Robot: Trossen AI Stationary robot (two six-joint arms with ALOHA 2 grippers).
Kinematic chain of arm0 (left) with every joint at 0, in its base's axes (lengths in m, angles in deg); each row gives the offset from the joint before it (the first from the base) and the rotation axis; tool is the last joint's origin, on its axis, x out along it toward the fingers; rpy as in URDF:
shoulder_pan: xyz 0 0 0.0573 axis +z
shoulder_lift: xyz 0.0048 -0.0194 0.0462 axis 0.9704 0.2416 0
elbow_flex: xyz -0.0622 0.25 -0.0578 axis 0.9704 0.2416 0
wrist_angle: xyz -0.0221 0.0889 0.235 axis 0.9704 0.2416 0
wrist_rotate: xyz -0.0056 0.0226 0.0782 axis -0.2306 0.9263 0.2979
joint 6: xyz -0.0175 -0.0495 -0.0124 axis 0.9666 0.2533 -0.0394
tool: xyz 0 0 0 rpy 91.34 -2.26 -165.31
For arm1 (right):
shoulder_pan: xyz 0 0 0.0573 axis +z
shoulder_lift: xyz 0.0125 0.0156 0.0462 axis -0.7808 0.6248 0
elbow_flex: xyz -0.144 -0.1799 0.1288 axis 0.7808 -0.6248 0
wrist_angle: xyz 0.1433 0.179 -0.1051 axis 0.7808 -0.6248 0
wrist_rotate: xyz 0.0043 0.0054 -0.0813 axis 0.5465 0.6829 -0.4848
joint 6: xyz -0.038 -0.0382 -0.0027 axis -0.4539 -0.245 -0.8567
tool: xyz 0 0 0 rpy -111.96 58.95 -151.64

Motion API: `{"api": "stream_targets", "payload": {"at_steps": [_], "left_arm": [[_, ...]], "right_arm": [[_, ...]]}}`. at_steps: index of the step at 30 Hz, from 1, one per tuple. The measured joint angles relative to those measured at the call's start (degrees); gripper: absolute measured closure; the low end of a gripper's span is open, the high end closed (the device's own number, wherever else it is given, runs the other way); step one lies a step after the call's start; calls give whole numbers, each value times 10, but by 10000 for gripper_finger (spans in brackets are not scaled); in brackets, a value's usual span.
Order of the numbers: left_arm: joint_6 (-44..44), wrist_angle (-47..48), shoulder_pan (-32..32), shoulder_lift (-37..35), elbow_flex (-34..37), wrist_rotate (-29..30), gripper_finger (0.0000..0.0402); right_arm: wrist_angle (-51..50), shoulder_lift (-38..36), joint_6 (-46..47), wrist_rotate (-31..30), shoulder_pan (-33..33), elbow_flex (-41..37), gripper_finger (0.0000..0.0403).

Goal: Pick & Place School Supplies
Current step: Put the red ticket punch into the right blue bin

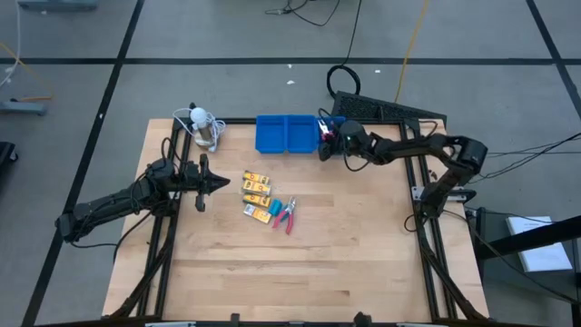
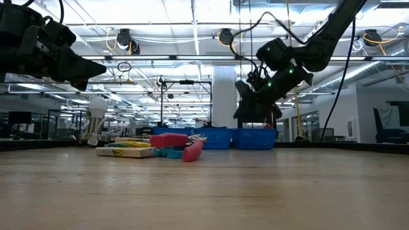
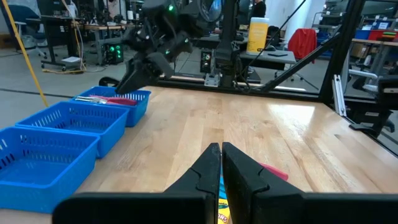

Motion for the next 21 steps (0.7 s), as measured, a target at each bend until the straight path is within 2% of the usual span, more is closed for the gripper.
{"api": "stream_targets", "payload": {"at_steps": [6,10,15,18,21], "left_arm": [[0,0,0,0,0,0,382],[0,0,0,0,0,0,382],[0,0,0,0,0,0,382],[0,0,0,0,0,0,382],[0,0,0,0,0,0,382]], "right_arm": [[33,-24,-40,103,63,0,264],[68,-16,-73,127,141,0,264],[101,26,-204,95,248,-1,260],[112,51,-280,50,295,0,245],[105,73,-312,0,319,11,221]]}}
